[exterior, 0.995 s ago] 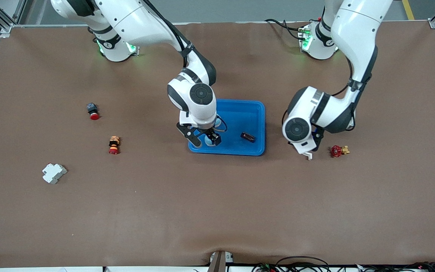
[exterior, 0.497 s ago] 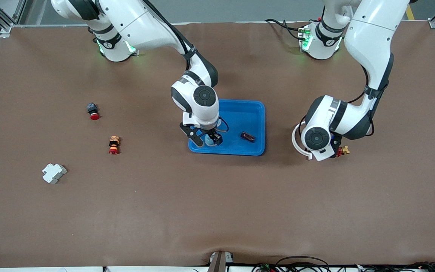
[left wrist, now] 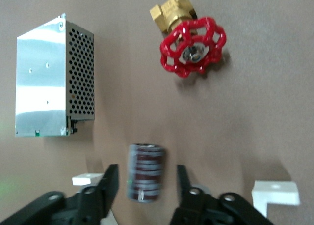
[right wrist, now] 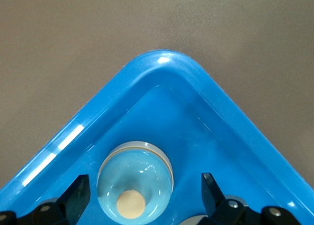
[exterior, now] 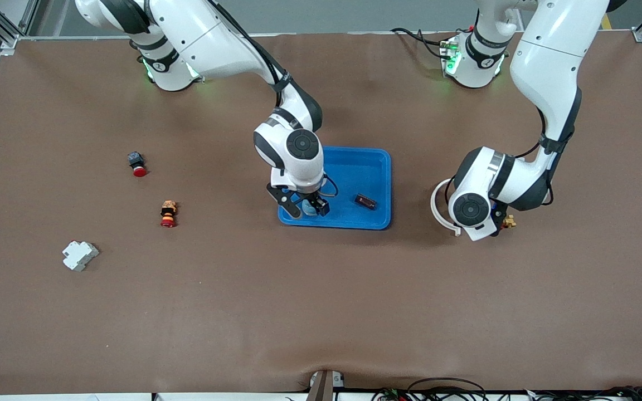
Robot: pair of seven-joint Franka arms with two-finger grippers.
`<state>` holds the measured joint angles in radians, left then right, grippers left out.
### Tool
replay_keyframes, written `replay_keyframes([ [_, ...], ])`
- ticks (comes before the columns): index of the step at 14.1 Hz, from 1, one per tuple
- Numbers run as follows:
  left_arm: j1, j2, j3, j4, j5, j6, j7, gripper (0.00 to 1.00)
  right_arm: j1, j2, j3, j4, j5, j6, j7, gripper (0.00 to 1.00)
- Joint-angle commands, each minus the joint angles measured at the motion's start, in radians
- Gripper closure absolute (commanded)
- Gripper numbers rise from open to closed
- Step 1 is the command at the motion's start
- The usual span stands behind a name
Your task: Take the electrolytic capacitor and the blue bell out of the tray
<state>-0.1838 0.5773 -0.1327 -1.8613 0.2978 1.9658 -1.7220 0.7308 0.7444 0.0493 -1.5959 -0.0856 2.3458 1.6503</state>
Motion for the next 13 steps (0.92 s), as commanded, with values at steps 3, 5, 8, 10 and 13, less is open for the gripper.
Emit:
replay_keyframes([
  [3,0.004,-0.028,-0.007,-0.001,0.038,-0.01,0.005,0.0,0.013,0.024,-0.009,0.037,-0.025,-0.005,0.034,0.43],
  [5,0.01,-0.053,-0.011,0.004,0.038,-0.016,0.007,0.0,0.018,0.024,-0.009,0.037,-0.026,-0.003,0.061,0.74],
  [8,0.004,-0.082,-0.014,0.02,0.038,-0.033,0.007,0.0,0.018,0.021,-0.009,0.04,-0.023,-0.005,0.069,1.0],
  [10,-0.005,-0.08,-0.018,0.062,0.037,-0.083,0.004,0.0,0.018,0.018,-0.008,0.059,-0.022,-0.019,0.065,1.0],
  [13,-0.014,-0.08,-0.06,0.097,0.018,-0.099,-0.02,0.0,-0.001,-0.002,-0.006,0.135,-0.019,-0.179,0.036,1.0],
])
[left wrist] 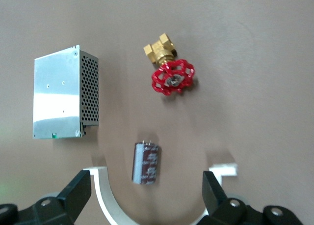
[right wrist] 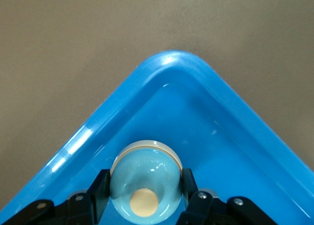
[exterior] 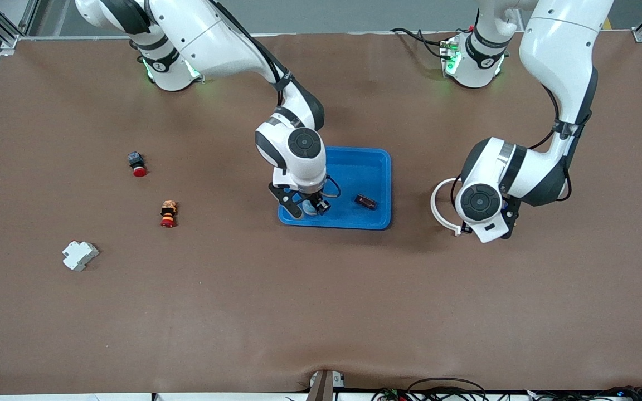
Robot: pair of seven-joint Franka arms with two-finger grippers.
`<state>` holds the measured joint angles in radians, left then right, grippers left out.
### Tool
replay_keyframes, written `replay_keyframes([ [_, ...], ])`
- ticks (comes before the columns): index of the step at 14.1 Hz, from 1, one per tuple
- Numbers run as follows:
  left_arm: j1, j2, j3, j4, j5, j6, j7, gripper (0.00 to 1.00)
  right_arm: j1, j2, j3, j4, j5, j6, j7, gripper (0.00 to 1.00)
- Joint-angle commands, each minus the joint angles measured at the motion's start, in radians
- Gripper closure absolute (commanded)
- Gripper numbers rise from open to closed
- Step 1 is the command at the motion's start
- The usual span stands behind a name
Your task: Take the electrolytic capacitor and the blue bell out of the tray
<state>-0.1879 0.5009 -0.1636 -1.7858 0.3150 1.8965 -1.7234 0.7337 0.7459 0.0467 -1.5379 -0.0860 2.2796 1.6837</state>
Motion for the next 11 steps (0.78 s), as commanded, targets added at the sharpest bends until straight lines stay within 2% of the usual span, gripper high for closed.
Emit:
replay_keyframes([
  [1,-0.01,-0.001,-0.048,0.026,0.001,-0.03,-0.036,0.0,-0.01,-0.005,-0.004,0.12,-0.017,-0.214,-0.052,1.0],
  [3,-0.011,0.005,-0.1,0.037,0.001,-0.03,-0.103,0.0,-0.039,-0.04,-0.005,0.154,-0.011,-0.39,-0.216,1.0],
  [7,-0.013,0.05,-0.198,0.077,-0.014,-0.02,-0.217,0.0,-0.169,-0.209,-0.005,0.136,-0.009,-0.644,-0.548,1.0],
  [11,-0.1,0.119,-0.206,0.08,-0.028,0.084,-0.352,0.0,-0.38,-0.442,-0.005,-0.042,-0.009,-0.658,-0.982,1.0],
])
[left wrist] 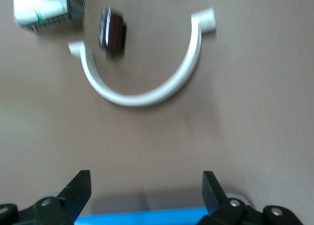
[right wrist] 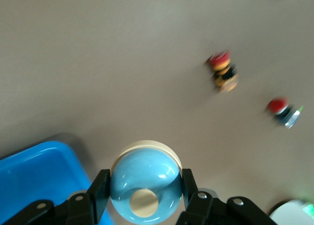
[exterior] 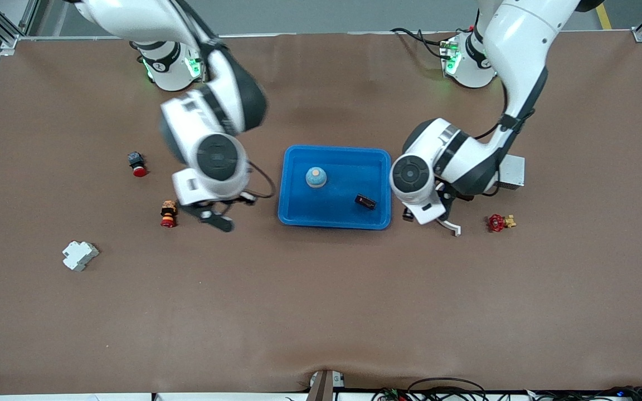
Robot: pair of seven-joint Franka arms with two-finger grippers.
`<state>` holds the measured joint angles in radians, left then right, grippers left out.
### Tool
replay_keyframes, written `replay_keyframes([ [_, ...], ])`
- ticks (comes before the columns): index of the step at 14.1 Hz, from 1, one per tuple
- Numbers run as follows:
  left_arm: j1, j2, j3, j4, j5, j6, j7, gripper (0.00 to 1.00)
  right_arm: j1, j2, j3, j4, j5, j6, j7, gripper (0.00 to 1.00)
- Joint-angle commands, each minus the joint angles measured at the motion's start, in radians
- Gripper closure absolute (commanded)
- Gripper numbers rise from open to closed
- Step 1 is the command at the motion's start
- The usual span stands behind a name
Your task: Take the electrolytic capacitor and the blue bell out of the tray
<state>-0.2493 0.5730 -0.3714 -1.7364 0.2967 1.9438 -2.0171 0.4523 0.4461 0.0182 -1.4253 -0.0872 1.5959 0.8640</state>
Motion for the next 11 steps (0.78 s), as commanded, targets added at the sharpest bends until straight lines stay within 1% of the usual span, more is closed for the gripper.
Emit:
replay_keyframes([
  [1,-0.047,0.056,0.002,0.032,-0.004,0.07,-0.092,0.0,-0.145,-0.179,0.023,-0.185,-0.009,0.033,-0.242,1.0],
  [2,-0.051,0.06,0.0,0.032,-0.002,0.099,-0.107,0.0,-0.187,-0.214,0.022,-0.22,-0.012,0.05,-0.311,1.0],
  [4,-0.079,0.062,0.0,0.032,-0.008,0.124,-0.109,0.0,-0.278,-0.283,0.023,-0.318,-0.013,0.136,-0.455,1.0],
  [5,-0.09,0.064,0.0,0.032,-0.008,0.144,-0.109,0.16,-0.318,-0.309,0.023,-0.366,-0.013,0.182,-0.514,1.0],
  [6,-0.091,0.076,0.0,0.032,-0.011,0.17,-0.109,0.27,-0.355,-0.329,0.023,-0.407,-0.013,0.223,-0.56,1.0],
  [7,-0.096,0.083,0.0,0.031,-0.013,0.188,-0.109,0.35,-0.383,-0.343,0.023,-0.438,-0.011,0.255,-0.601,1.0],
  [8,-0.111,0.096,0.0,0.031,-0.014,0.201,-0.112,0.39,-0.411,-0.357,0.023,-0.473,-0.011,0.294,-0.647,1.0],
  [10,-0.122,0.108,0.0,0.031,-0.011,0.204,-0.121,0.41,-0.463,-0.391,0.023,-0.558,-0.009,0.389,-0.729,1.0],
  [11,-0.123,0.111,0.0,0.031,-0.013,0.22,-0.121,0.45,-0.483,-0.398,0.023,-0.595,-0.009,0.424,-0.75,1.0],
])
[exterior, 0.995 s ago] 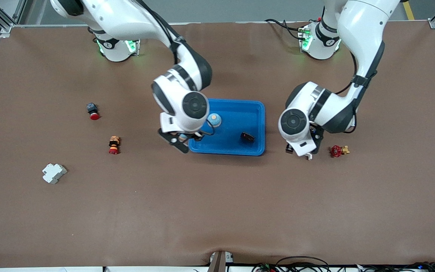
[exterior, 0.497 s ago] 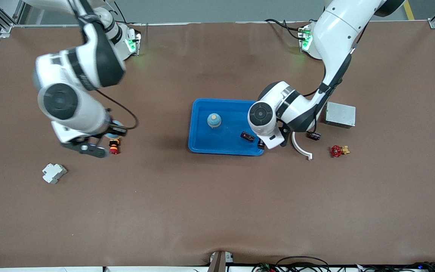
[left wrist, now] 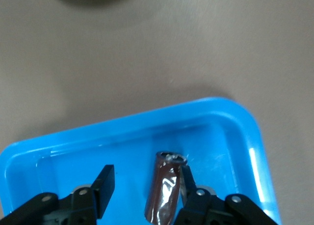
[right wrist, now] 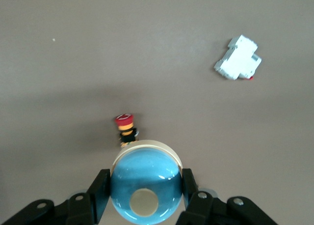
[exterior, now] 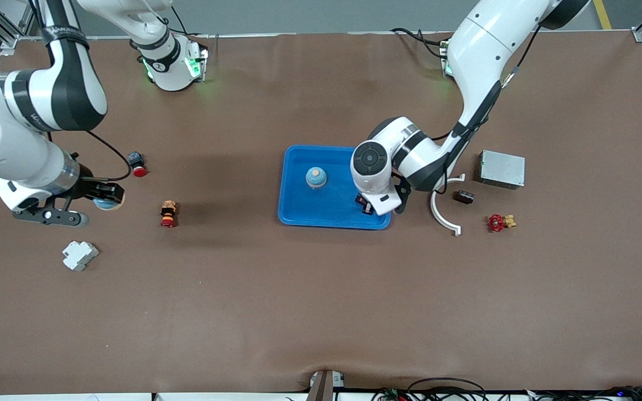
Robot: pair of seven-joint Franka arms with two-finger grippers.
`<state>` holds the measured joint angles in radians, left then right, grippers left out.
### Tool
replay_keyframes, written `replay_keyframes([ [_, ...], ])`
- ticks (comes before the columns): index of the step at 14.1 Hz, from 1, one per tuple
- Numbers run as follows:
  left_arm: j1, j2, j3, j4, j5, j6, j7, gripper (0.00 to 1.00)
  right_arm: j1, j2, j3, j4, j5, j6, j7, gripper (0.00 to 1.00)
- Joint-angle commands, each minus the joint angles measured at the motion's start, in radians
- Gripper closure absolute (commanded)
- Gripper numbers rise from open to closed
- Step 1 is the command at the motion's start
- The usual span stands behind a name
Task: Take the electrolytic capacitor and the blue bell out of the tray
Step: 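Grasp the second capacitor with the left gripper while the right gripper carries the bell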
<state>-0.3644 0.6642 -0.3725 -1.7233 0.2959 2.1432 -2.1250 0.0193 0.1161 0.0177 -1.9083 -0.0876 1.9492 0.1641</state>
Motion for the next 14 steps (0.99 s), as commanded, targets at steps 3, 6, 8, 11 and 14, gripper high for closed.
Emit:
replay_keyframes([
  [3,-0.01,0.035,0.001,0.018,-0.015,0.069,-0.015,0.58,-0.091,-0.087,0.024,-0.223,-0.009,0.193,-0.098,1.0],
  [6,-0.014,0.046,0.001,0.018,-0.015,0.089,-0.015,0.65,-0.136,-0.085,0.024,-0.32,-0.008,0.324,-0.136,1.0],
  [8,-0.018,0.048,0.001,0.018,-0.014,0.092,-0.013,0.64,-0.16,-0.078,0.024,-0.362,-0.006,0.387,-0.14,1.0],
  [11,-0.018,0.055,0.001,0.018,-0.011,0.101,-0.013,0.7,-0.18,-0.064,0.024,-0.394,0.015,0.431,-0.14,1.0],
  [14,-0.014,0.049,0.001,0.018,-0.014,0.113,-0.013,1.0,-0.185,-0.033,0.024,-0.396,0.068,0.436,-0.143,1.0],
])
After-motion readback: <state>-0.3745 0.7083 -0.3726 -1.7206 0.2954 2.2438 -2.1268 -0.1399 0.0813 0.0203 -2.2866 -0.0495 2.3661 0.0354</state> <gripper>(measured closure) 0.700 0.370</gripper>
